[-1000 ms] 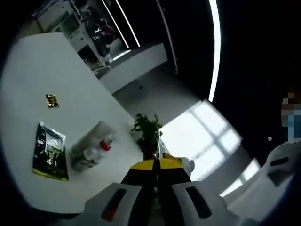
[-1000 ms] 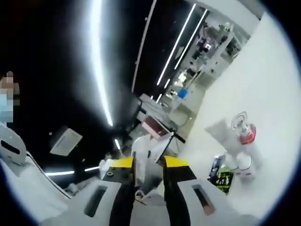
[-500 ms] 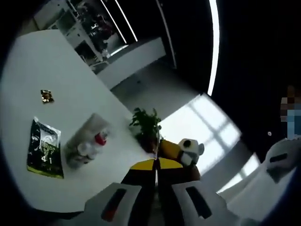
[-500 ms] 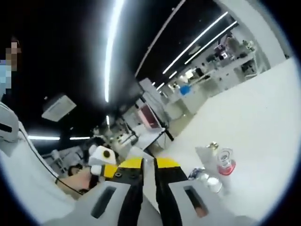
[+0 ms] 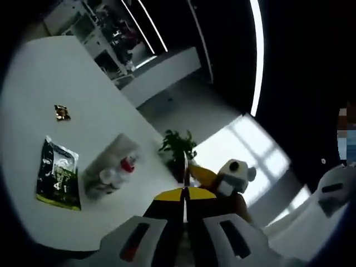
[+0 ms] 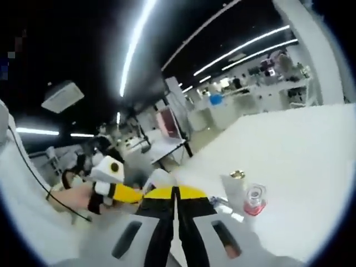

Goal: Arrange the skincare products in the storage area until every visible bottle or jar stands upright without overlapping.

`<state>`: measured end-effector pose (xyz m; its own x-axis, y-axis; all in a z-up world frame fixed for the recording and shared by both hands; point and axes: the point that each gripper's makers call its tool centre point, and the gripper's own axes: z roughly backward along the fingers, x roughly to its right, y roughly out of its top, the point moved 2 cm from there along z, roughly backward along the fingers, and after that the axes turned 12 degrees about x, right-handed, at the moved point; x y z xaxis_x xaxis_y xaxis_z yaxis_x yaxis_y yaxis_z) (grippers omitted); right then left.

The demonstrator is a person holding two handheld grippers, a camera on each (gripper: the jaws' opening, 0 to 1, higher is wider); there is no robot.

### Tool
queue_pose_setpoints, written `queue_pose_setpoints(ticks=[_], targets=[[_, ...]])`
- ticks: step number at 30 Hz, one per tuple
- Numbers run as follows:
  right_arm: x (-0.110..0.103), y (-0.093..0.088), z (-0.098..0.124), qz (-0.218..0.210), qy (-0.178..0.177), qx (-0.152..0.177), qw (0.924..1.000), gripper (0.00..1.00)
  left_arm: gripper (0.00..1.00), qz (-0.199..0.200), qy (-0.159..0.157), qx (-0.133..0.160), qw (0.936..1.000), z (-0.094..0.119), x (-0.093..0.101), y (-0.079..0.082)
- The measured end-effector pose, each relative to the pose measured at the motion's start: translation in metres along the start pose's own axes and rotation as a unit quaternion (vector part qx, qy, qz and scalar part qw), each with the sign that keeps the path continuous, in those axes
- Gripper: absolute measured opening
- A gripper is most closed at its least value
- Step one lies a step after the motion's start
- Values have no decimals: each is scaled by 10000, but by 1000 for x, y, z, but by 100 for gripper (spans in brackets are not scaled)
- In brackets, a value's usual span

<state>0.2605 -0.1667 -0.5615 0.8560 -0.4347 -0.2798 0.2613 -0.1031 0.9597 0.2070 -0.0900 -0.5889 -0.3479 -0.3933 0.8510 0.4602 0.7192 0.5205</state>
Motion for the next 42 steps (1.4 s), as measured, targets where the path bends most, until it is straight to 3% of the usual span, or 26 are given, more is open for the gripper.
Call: queue_pose_setpoints(ticks=[5,7,10,15,18,23,32,42], targets=[[-1,-7,-16,809,-180,-376,9958,1,0,-198,381,-56,9991,6,-15,4],[-10,-15,-25,907,-337,-524,9939,1,0,-194,547,-67,9983,10,-22,9],[-16,-23,-36,1195,-315,-753,9895,1,0,-539,852,-159,9948,20,-36,17],[-28,-36,-56,1443,-268,-1007,9840,1,0,-739,1226,-365,9890,34,-53,23],[-28,-46,-67,1831,-287,-1265,9745,1,0,-909,1384,-443,9852,41,-65,30],[-33,-58,-84,1954,-286,-1384,9705,1,0,-887,1429,-567,9841,53,-81,38],[-37,-93,-122,1968,-132,-1682,9658,1,0,-1142,1861,-915,9716,75,-124,47],[-19,-135,-155,1859,-76,-2049,9609,1,0,-679,2269,-1075,9656,83,-167,51]])
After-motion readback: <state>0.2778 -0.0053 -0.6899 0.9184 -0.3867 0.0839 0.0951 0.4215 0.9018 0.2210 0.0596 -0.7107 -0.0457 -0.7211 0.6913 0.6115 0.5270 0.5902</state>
